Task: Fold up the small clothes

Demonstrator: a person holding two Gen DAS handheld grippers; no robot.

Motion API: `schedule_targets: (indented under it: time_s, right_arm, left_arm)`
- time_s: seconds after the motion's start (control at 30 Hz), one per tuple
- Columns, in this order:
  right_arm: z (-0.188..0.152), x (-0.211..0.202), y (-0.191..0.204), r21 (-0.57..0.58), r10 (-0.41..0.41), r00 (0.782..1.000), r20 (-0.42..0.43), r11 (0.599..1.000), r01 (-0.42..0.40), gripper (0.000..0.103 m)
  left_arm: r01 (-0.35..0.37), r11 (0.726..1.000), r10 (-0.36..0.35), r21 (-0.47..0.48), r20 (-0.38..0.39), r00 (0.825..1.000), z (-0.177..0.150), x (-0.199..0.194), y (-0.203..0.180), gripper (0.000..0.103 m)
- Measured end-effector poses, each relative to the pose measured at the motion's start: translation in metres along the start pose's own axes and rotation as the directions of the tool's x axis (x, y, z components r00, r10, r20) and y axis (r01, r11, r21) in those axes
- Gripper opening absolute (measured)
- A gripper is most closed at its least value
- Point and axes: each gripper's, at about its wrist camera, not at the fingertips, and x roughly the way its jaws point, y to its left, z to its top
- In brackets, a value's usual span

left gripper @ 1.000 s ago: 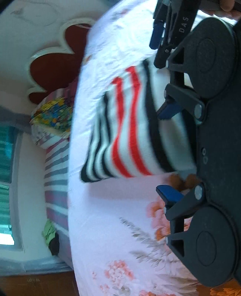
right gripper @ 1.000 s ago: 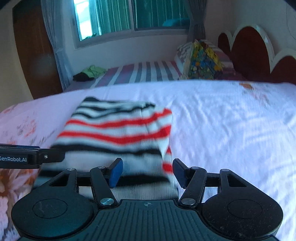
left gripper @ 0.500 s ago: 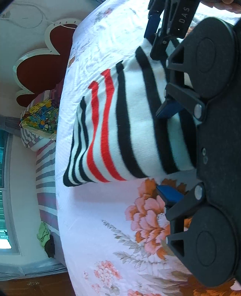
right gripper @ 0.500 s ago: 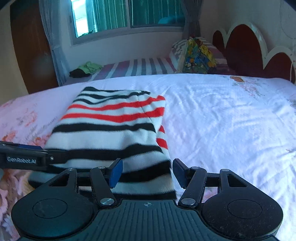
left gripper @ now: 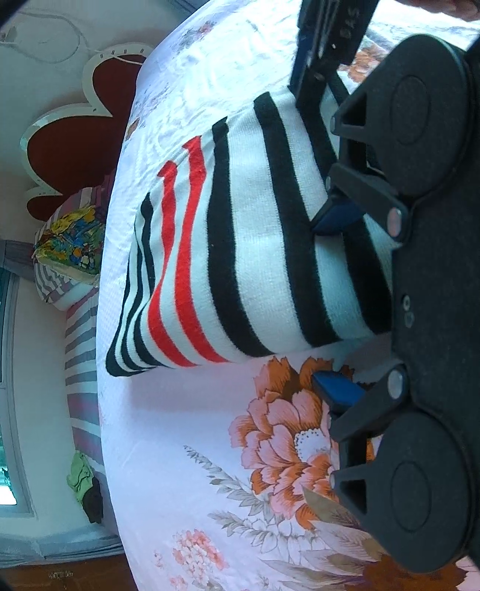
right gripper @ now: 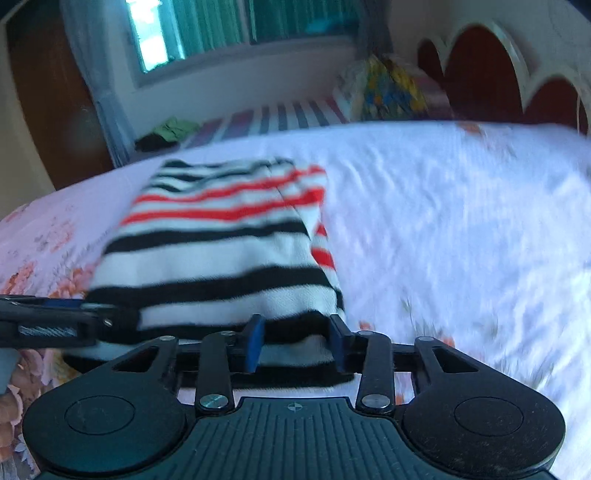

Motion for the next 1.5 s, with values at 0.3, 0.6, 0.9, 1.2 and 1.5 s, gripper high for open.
schedule_targets:
  time_s: [0.3, 0.6, 0.9, 1.2, 1.5]
  right_arm:
    - [-0.003, 0.007, -0.001, -0.012, 0.017, 0.999, -0.046, 1.000, -0.018, 0.038]
    - [0.025, -0.012, -0.015, 0.092, 0.070, 0.997, 0.012, 0.993, -0.071, 0.082]
    - [0.049, 0.005, -0.016, 0.099, 0.099, 0.995, 0.001, 0.990, -0.099, 0.082]
    - [0.072, 0.031, -0.022, 0.108, 0.118, 0.993, -0.030, 0.988, -0.114, 0.082]
    - [0.074, 0.066, -0.031, 0.141, 0.172, 0.981, -0.095, 0.977, -0.157, 0.082]
  left_arm:
    - [0.044, 0.999, -0.044, 0.018, -0.026, 0.999, 0.002, 0.005, 0.014, 0.084]
    - [0.049, 0.999, -0.049, -0.012, -0.047, 0.998, 0.015, -0.008, 0.008, 0.082]
    - [0.031, 0.997, -0.031, -0.065, -0.011, 0.999, 0.040, -0.008, 0.010, 0.082]
    - [0.048, 0.992, -0.050, -0.113, -0.012, 0.999, 0.054, 0.011, 0.014, 0.087]
    - [0.128, 0.977, -0.135, -0.168, -0.034, 0.990, 0.057, 0.030, 0.020, 0.092]
